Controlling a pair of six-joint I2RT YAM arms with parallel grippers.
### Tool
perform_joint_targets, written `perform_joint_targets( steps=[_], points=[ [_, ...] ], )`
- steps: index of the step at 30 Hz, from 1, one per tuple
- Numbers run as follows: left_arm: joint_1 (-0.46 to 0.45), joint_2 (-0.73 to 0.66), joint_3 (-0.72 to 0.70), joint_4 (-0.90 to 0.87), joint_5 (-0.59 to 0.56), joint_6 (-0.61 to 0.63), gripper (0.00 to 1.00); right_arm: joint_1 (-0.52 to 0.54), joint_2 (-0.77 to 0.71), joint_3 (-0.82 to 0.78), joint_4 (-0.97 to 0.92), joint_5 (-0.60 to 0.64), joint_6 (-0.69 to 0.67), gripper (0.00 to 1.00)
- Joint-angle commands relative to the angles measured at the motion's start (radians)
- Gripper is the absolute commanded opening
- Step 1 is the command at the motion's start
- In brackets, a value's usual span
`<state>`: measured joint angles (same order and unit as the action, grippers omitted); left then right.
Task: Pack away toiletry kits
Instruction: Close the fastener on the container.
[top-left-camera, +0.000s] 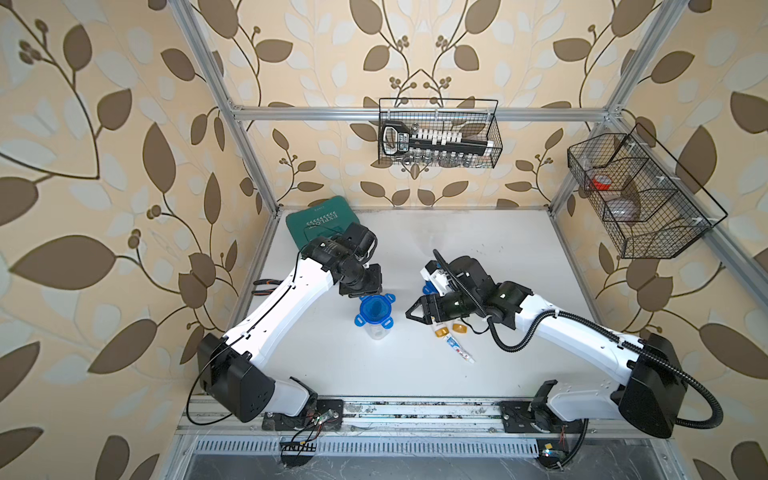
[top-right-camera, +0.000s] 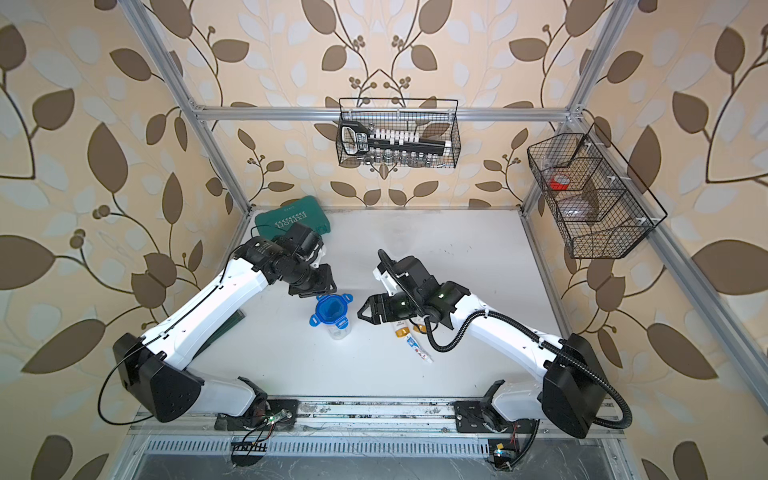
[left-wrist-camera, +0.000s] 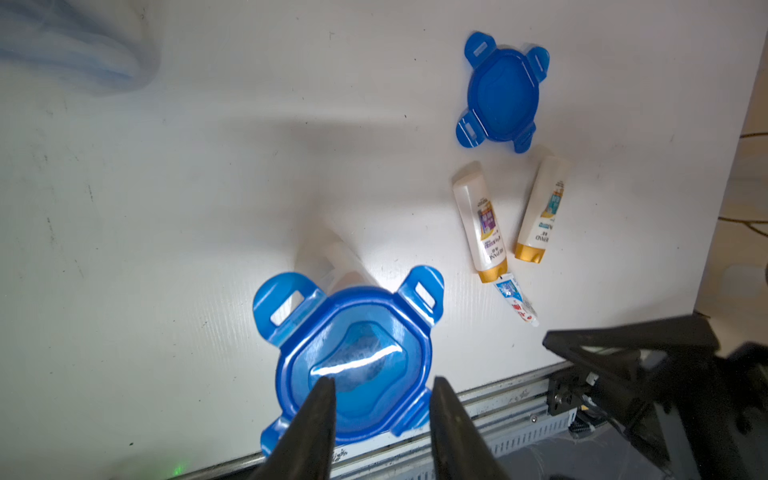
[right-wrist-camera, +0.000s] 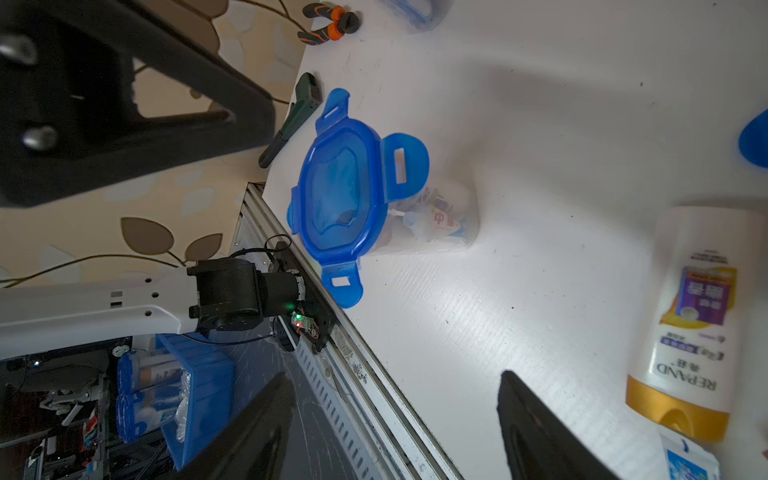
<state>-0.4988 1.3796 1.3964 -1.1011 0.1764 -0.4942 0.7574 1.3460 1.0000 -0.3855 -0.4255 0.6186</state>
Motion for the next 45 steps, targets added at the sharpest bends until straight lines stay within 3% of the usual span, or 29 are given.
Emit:
perform_joint_targets(
  steps=[1,5,16,38,41,45],
  points=[
    [-0.011,-0.035,-0.034,-0.042,0.008,0.009,0.32,0.016,0.017,-0.022,0.014,0.028,0.020,0.80],
    [-0.024,-0.028,-0.069,-0.030,0.015,0.005,0.28,0.022,0.037,-0.014,0.008,0.039,0.024,0.87],
    [-0.024,-0.019,-0.140,-0.011,0.033,0.006,0.28,0.031,0.025,-0.024,0.009,0.069,0.058,0.93],
    [-0.025,0.014,-0.139,-0.039,0.003,0.029,0.28,0.080,0.135,0.087,-0.006,0.083,0.013,0.86],
    [-0.025,0.006,-0.085,-0.059,0.005,0.029,0.32,0.079,0.143,0.099,-0.008,0.084,0.006,0.82],
    [-0.024,0.022,0.014,-0.090,0.014,0.036,0.46,0.081,0.160,0.105,0.000,0.075,-0.001,0.77]
  ],
)
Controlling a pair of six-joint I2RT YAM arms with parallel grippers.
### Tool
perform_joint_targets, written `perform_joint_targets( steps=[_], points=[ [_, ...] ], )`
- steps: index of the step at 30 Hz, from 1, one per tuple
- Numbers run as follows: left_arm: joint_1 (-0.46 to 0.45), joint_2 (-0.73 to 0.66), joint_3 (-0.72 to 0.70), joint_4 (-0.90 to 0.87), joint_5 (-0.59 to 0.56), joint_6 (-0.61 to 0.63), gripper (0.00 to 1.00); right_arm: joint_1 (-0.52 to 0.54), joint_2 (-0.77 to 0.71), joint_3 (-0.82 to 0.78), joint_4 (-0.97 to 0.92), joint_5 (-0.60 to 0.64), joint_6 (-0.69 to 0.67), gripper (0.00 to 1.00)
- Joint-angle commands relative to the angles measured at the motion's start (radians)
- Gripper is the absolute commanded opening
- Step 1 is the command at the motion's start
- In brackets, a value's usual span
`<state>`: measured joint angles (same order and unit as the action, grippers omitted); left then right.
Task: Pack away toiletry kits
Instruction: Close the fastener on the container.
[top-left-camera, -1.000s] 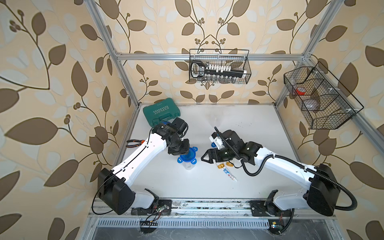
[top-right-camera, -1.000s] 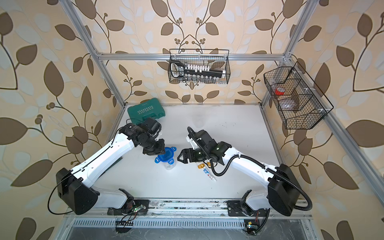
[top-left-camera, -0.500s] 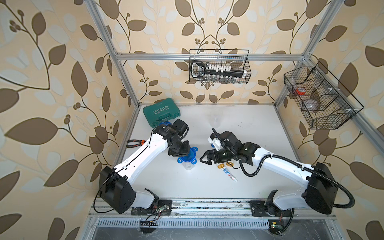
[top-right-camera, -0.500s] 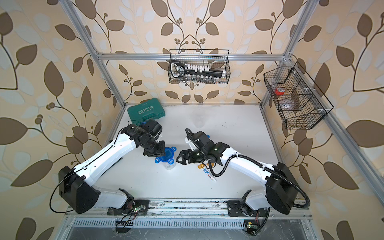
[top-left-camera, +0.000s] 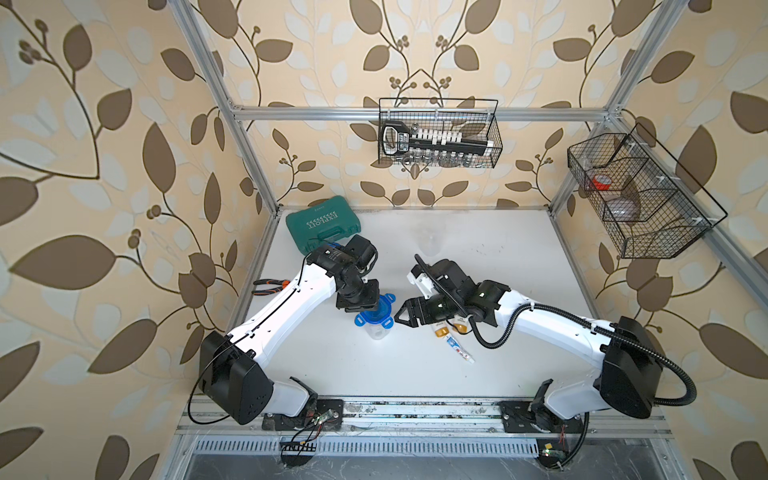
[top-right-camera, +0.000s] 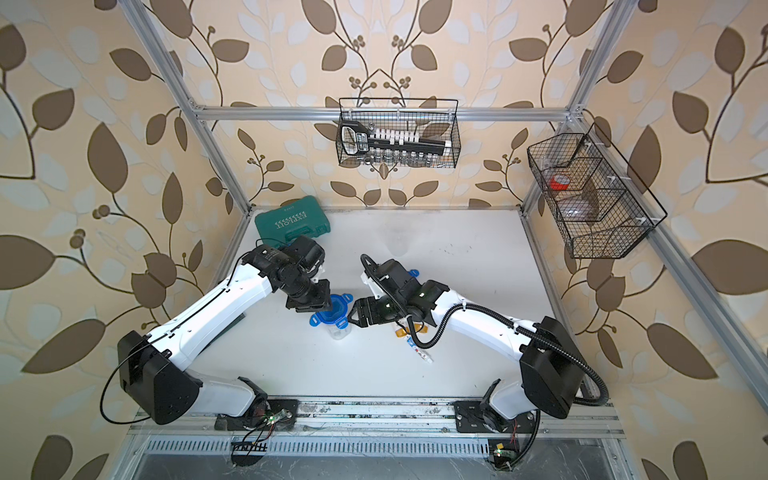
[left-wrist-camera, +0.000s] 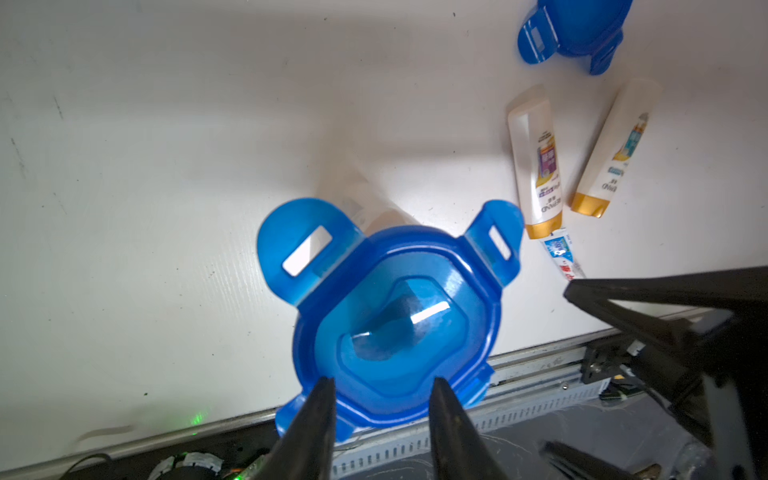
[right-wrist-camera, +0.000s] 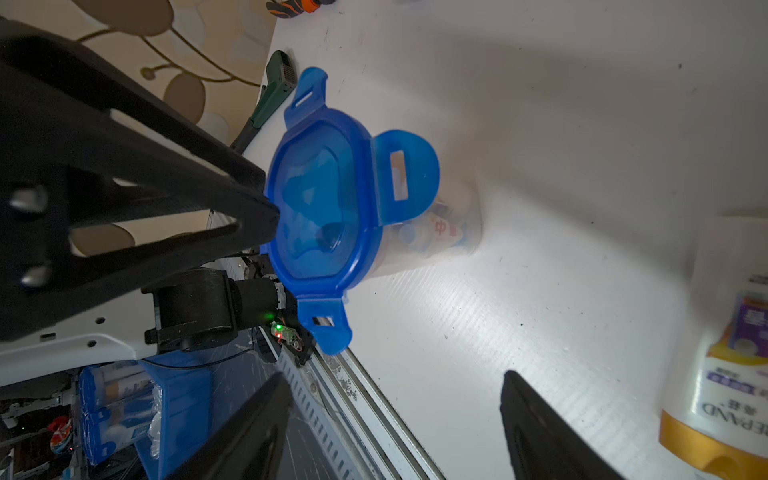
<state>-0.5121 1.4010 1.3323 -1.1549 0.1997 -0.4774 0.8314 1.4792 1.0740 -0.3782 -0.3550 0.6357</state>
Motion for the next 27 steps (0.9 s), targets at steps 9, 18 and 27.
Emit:
perform_joint_targets(
  steps=[9,18,27],
  points=[
    [-0.007,0.101,0.106,0.007,-0.088,0.047,0.57,0.009,0.072,0.037,0.009,-0.021,-0.039,0.69],
    [-0.006,0.130,0.088,0.033,-0.117,0.070,0.67,0.010,0.119,0.067,0.020,-0.046,-0.057,0.68],
    [-0.004,0.125,0.031,0.058,-0.097,0.070,0.67,0.011,0.153,0.073,0.027,-0.047,-0.063,0.68]
  ],
)
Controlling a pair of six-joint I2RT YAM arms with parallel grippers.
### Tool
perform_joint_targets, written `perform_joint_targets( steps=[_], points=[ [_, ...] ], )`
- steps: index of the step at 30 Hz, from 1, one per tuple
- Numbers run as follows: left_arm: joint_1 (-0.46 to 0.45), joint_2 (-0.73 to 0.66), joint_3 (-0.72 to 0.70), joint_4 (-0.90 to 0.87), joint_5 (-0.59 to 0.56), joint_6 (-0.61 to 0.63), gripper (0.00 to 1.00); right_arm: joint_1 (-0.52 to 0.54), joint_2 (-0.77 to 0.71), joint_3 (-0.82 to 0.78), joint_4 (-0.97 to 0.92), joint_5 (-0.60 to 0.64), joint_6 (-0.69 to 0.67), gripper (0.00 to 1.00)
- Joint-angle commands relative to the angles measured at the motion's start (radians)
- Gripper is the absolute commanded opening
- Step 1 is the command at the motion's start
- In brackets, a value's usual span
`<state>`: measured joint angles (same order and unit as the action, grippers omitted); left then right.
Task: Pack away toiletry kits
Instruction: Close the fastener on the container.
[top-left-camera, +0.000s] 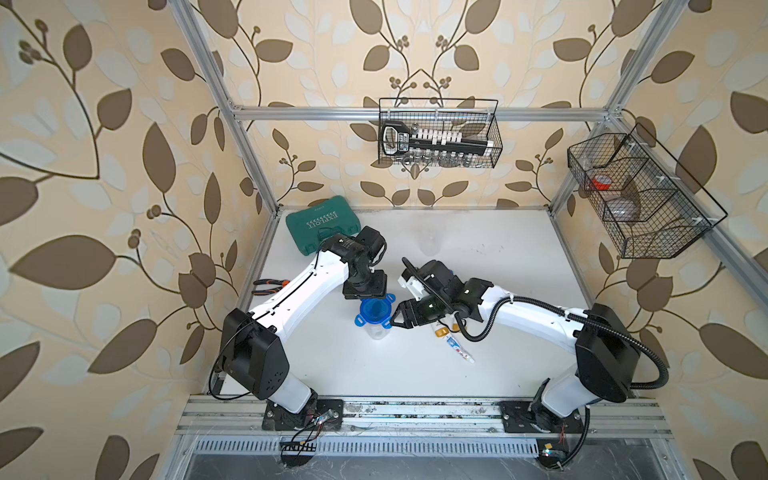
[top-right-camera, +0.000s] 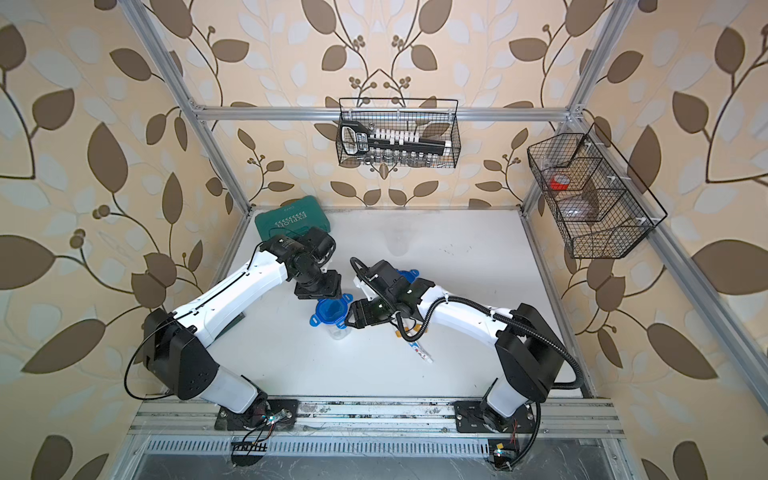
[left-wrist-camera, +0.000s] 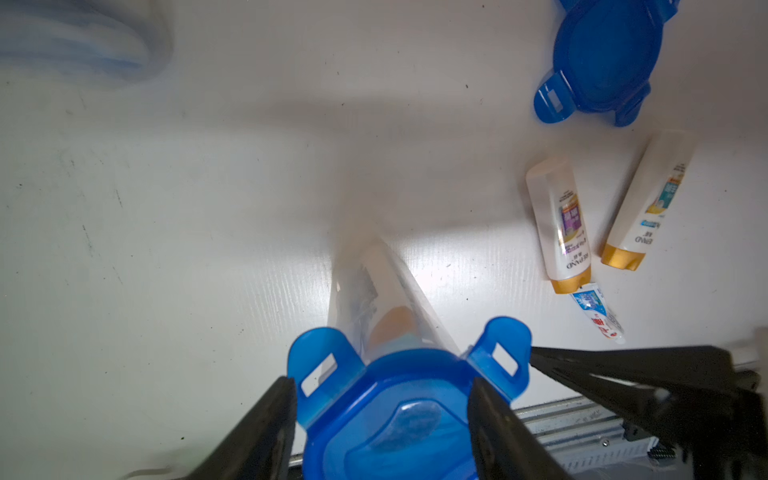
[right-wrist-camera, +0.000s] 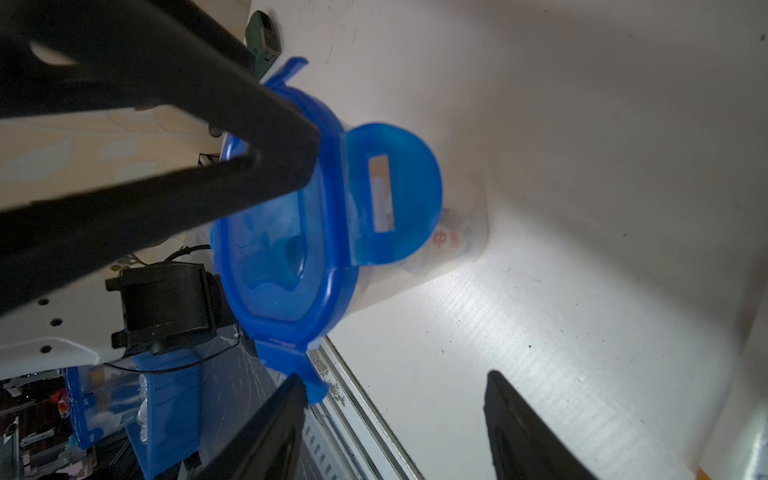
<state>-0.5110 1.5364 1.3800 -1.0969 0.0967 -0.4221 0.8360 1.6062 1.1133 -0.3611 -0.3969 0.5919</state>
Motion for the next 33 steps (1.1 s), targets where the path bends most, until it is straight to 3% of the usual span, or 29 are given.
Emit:
perform_joint_targets(
  steps=[1,21,25,33],
  points=[
    [-0.006,-0.010,-0.021,0.002,0.008,0.015,0.66,0.008,0.031,0.038,0.010,-0.006,-0.018,0.67],
    [0.003,-0.063,-0.163,0.066,0.146,-0.042,0.61,-0.020,0.062,-0.009,0.095,0.003,0.049,0.63],
    [0.004,-0.069,-0.186,0.068,0.146,-0.043,0.60,-0.026,0.047,-0.029,0.097,0.013,0.057,0.56],
    [0.004,-0.075,-0.197,0.071,0.149,-0.050,0.58,-0.047,0.032,-0.051,0.118,0.006,0.076,0.53]
  ],
)
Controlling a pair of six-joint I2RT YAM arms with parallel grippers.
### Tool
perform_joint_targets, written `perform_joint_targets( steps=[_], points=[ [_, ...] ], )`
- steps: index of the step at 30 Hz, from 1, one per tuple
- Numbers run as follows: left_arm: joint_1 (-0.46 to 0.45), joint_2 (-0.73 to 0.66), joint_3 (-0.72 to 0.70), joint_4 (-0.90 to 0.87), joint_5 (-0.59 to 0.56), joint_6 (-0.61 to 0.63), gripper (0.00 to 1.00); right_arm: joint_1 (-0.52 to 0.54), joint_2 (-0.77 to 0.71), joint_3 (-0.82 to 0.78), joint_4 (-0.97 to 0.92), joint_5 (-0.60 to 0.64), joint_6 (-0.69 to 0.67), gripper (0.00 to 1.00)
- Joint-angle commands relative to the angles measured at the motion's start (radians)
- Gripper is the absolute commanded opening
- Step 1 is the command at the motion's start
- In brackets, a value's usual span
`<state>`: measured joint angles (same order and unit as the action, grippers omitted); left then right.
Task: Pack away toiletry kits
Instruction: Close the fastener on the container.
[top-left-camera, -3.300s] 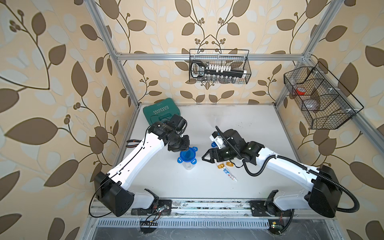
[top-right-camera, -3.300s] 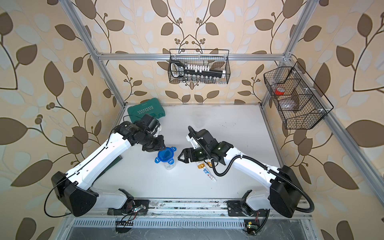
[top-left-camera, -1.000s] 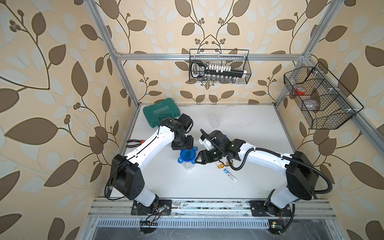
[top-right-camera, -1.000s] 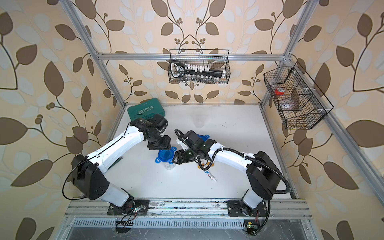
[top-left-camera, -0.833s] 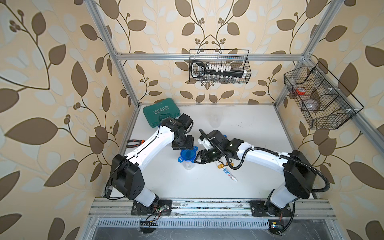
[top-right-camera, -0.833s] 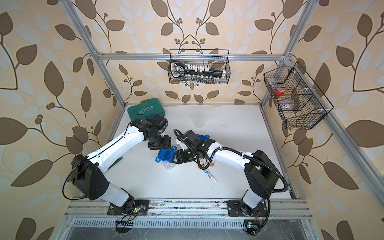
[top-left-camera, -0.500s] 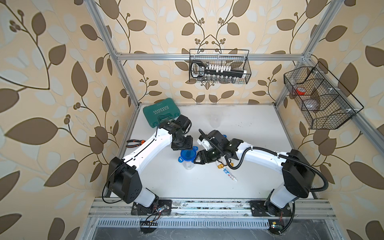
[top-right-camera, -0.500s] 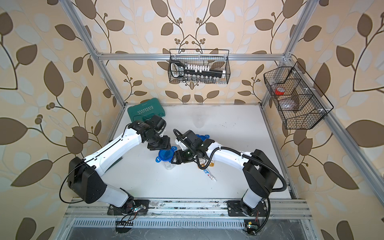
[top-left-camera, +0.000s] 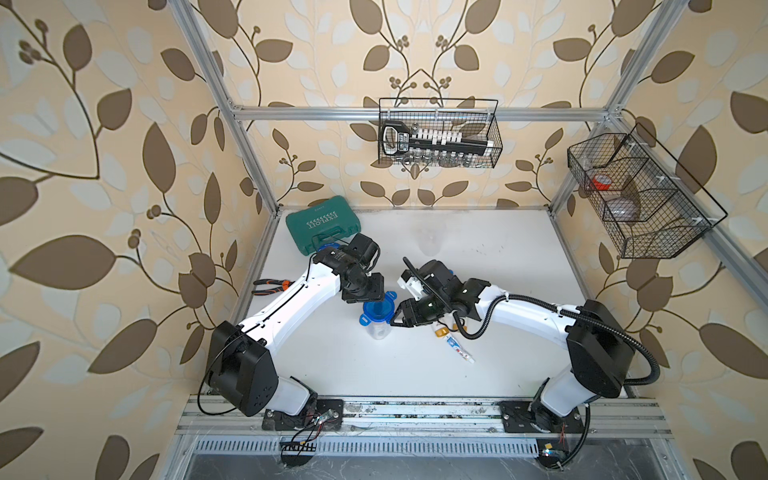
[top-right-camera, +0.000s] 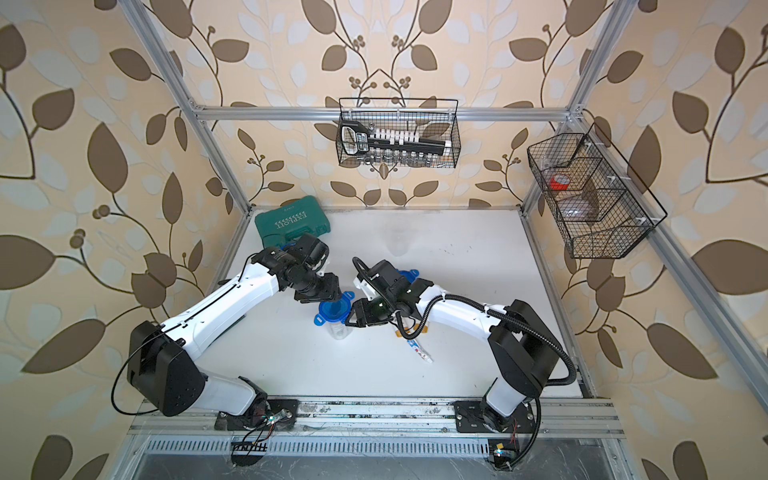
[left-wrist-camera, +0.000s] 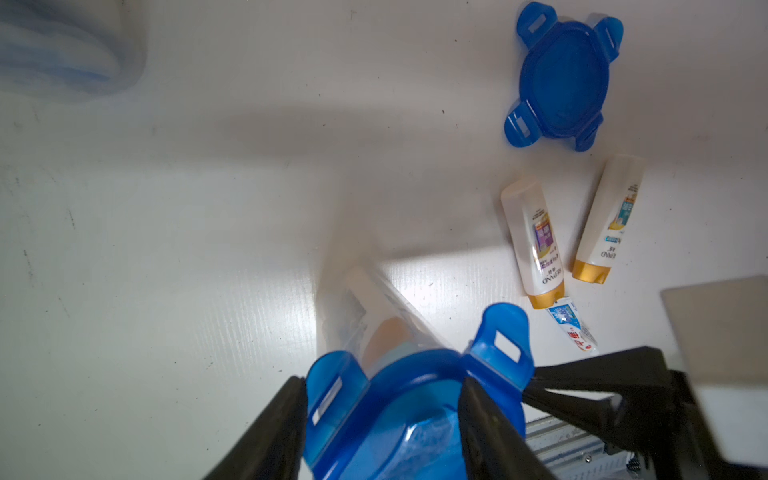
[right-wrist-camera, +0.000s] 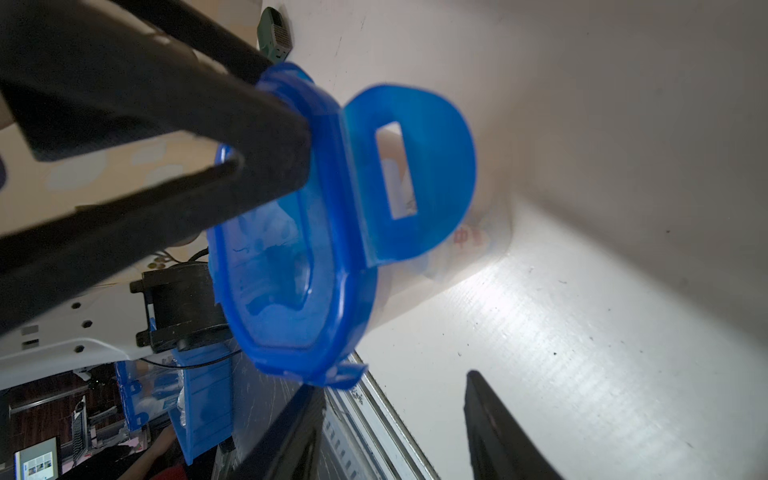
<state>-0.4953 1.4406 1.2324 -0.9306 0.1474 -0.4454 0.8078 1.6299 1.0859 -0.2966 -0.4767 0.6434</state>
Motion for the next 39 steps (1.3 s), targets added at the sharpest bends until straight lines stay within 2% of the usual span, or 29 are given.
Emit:
perform_joint_targets(
  steps=[1,13,19,23,32,39],
  points=[
    [-0.012,0.021,-0.051,-0.095,0.100,-0.027,0.58,-0.021,0.007,-0.024,0.055,0.081,0.025,0.52],
    [-0.012,0.017,-0.096,-0.089,0.089,-0.035,0.56,-0.022,-0.047,-0.081,0.077,0.056,0.021,0.49],
    [-0.012,0.016,-0.113,-0.092,0.085,-0.032,0.56,-0.022,-0.039,-0.069,0.091,0.044,0.023,0.46],
    [-0.012,0.015,-0.111,-0.096,0.084,-0.033,0.55,-0.022,-0.034,-0.074,0.092,0.044,0.024,0.40],
    [-0.012,0.008,-0.126,-0.100,0.096,-0.042,0.54,-0.022,0.009,-0.034,0.099,0.044,0.018,0.38],
    [-0.012,-0.074,-0.175,-0.103,0.113,-0.071,0.53,-0.022,0.015,-0.033,0.151,0.030,0.033,0.37]
  ],
)
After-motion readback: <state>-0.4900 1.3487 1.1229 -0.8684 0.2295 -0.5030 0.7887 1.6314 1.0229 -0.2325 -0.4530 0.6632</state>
